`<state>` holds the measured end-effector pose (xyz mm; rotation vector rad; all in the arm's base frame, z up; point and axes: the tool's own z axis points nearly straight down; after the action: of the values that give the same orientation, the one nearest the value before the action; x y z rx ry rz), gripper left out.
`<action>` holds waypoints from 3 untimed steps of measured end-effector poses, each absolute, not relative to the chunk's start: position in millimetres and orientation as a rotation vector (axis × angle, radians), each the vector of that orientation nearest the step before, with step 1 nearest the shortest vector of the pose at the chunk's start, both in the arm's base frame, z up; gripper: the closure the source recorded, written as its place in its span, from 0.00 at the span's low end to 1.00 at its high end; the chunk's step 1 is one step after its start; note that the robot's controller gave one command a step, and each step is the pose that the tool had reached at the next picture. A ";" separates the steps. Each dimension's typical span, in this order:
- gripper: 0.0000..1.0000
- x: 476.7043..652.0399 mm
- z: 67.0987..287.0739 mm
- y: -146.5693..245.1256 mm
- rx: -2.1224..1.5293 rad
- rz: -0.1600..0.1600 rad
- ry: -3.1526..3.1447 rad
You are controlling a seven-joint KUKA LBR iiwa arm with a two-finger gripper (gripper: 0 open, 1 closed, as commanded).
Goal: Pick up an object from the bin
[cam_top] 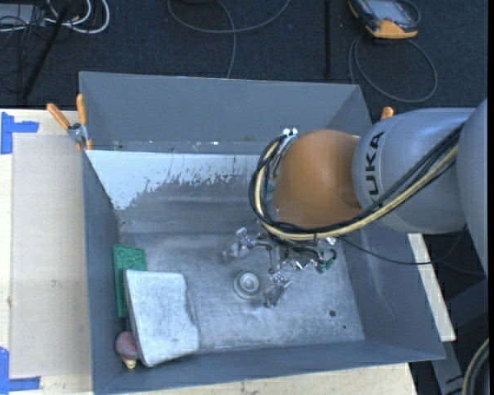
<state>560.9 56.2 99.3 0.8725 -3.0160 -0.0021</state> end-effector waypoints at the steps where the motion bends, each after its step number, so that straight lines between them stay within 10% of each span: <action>1: 0.00 558.8 99.3 58.3 0.907 -0.002 -3.006; 3: 0.00 561.6 73.2 59.0 1.195 -0.002 -2.906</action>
Offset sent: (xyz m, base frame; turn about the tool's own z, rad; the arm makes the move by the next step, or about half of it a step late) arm -0.0023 0.0025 0.0007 -0.0287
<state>561.6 59.0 73.2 1.1946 -2.9063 -0.0016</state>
